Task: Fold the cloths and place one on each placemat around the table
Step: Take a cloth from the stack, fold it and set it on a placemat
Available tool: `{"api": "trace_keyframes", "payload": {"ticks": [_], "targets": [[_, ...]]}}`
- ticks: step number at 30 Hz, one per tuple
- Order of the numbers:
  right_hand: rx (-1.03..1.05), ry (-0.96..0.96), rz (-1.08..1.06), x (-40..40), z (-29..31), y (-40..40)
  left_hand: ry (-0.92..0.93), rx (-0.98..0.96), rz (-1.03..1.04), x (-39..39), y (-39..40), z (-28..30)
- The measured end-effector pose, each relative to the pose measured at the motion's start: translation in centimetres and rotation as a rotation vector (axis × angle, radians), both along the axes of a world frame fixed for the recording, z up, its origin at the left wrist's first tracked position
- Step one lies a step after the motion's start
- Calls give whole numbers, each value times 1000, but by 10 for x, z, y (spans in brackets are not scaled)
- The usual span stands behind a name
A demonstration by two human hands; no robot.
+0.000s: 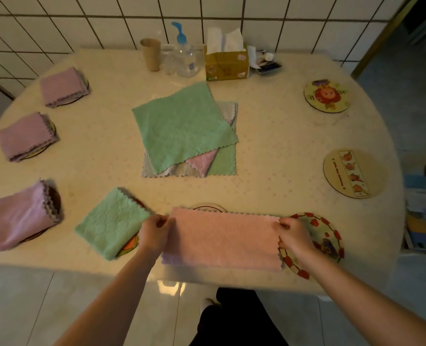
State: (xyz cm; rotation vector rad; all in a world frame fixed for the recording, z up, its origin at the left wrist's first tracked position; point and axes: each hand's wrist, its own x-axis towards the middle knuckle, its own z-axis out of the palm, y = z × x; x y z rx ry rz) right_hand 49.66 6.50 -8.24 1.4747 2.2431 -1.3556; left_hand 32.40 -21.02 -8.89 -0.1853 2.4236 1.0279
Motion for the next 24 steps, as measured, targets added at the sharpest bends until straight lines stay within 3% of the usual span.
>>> {"api": "trace_keyframes", "payload": {"ticks": [16,19,21,24], "targets": [[148,18,-33,4,-7,-7,48,-84,-21,11,-4,5],[179,80,-35,6,7,-7,177,-57,18,18,1,14],[258,147,51,15,22,-13,441,-76,-155,31,1,16],[451,207,444,42,30,-40,687,25,-619,72,-2,18]]}}
